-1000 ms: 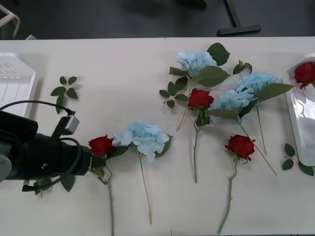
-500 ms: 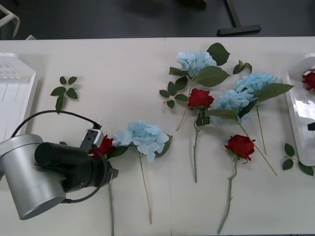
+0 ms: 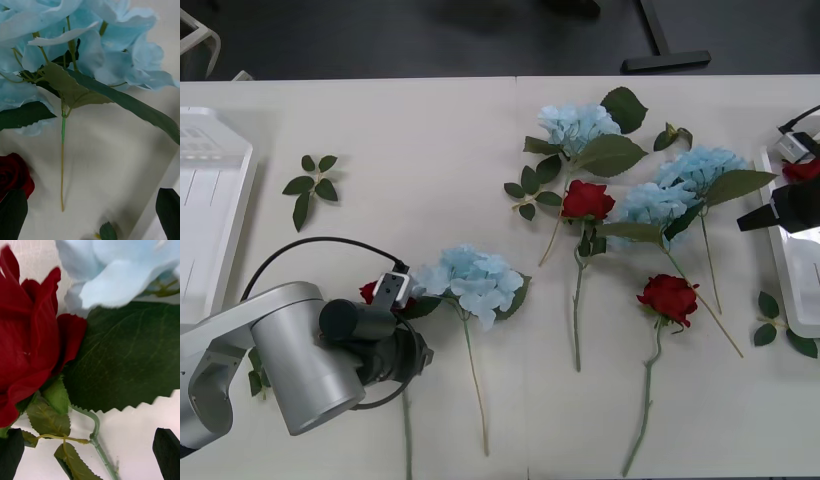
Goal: Place the red flowers into the right box and the blue flowers into the left box. If a person shows an open palm, hand one flower to the person first, then continue sorting.
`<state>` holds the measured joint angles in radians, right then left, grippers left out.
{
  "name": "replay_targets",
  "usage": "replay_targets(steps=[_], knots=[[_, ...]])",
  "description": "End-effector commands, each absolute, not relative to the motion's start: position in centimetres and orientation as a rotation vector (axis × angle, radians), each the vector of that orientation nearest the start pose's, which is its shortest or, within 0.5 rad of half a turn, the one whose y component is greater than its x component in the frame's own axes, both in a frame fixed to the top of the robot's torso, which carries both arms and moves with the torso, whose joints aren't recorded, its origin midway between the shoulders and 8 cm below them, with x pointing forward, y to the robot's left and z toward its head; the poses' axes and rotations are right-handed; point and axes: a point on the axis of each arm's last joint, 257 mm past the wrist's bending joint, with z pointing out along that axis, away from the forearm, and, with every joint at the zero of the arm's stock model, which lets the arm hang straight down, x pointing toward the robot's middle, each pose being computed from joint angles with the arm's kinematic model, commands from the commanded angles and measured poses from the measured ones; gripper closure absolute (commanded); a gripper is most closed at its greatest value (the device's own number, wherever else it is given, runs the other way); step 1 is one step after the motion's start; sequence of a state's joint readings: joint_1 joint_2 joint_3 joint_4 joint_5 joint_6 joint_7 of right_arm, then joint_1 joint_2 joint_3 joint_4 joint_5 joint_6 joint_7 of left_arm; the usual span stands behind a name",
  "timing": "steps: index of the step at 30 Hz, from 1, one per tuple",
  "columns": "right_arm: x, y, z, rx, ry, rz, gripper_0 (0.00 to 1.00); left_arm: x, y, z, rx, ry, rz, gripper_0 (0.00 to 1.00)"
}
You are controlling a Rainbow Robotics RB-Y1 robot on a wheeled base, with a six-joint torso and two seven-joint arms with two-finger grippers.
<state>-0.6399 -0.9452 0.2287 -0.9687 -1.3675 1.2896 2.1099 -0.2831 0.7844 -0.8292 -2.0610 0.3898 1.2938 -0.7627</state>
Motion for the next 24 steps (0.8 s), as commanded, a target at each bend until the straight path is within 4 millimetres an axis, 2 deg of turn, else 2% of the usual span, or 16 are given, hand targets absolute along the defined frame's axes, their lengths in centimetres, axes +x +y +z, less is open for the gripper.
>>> replay_targets(steps=[1,6,14,15,16,17,18,19,21,24], knots=[[53.4,-36.1,-24.9,-0.498,2.569,0.359,0.01,36.2,15.2,-37.1,0.391,2.655,-0.048,0.0],[54.3,-34.9,-26.4,-0.534,2.561,0.298,0.01,37.1,15.1,-38.2,0.391,2.654,-0.034,0.0],[55.3,-32.3,-27.5,-0.553,2.541,0.283,0.02,37.4,14.7,-38.6,0.383,2.652,-0.037,0.0],[55.5,-31.9,-27.7,-0.555,2.535,0.276,0.04,37.5,14.7,-38.6,0.383,2.651,-0.039,0.07],[55.8,-31.6,-27.9,-0.555,2.528,0.269,0.09,37.5,14.7,-38.5,0.386,2.648,-0.038,0.29],[55.8,-31.5,-28.0,-0.556,2.527,0.264,0.12,37.5,14.7,-38.5,0.386,2.648,-0.035,0.42],[56.1,-31.3,-28.0,-0.555,2.522,0.257,0.17,37.5,14.8,-38.6,0.385,2.649,-0.034,0.66],[56.2,-31.1,-28.1,-0.558,2.52,0.25,0.25,37.5,14.8,-38.6,0.385,2.649,-0.034,0.86],[56.4,-30.8,-28.2,-0.555,2.516,0.249,0.36,37.6,14.8,-38.5,0.388,2.644,-0.028,1.0],[56.4,-30.5,-28.4,-0.548,2.519,0.253,0.49,37.8,15.1,-38.5,0.391,2.636,-0.015,1.0]])
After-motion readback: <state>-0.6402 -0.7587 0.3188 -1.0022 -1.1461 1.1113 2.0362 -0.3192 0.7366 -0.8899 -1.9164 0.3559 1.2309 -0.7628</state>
